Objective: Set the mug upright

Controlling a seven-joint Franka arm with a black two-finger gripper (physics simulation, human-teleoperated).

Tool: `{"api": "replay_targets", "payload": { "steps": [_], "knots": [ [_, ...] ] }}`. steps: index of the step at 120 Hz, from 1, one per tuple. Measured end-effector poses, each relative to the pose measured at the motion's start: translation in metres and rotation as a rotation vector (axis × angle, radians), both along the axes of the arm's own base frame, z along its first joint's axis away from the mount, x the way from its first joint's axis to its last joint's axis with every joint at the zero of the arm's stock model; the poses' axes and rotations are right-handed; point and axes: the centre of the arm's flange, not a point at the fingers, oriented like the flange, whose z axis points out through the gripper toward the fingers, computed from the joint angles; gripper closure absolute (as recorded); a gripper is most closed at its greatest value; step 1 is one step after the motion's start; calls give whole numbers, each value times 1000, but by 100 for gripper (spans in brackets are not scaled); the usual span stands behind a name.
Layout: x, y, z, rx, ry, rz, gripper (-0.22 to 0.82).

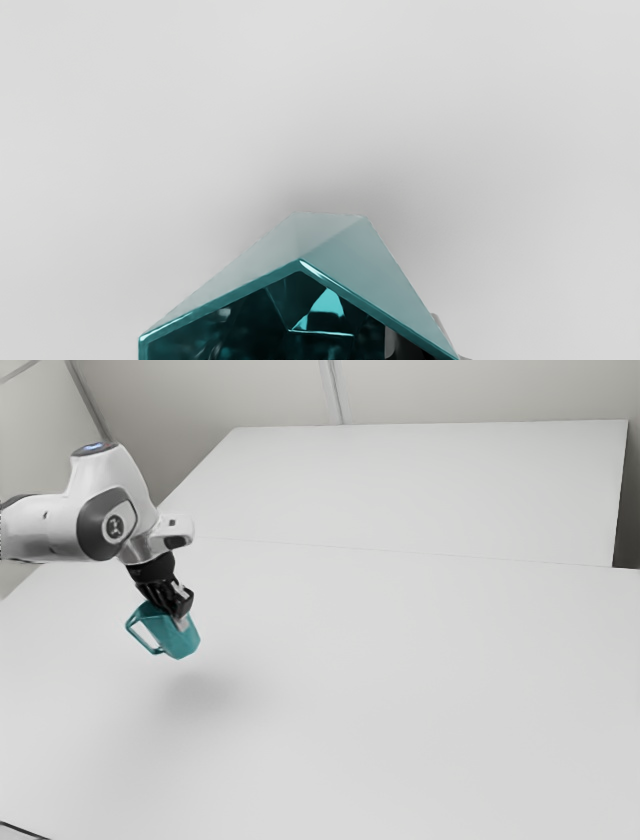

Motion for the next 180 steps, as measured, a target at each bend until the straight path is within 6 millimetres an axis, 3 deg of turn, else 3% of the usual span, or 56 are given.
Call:
{"api": "replay_targets", "payload": {
  "steps": [37, 63, 107, 147, 180],
  "knots": [
    [-4, -28, -30, 33, -7, 69, 78],
    [-8, -37, -53, 47, -7, 133, 78],
    [-11, -64, -76, 62, -7, 203, 78],
    [-8, -76, -95, 83, -6, 265, 78],
    [-5, -85, -90, 73, -37, 294, 52]
  ]
}}
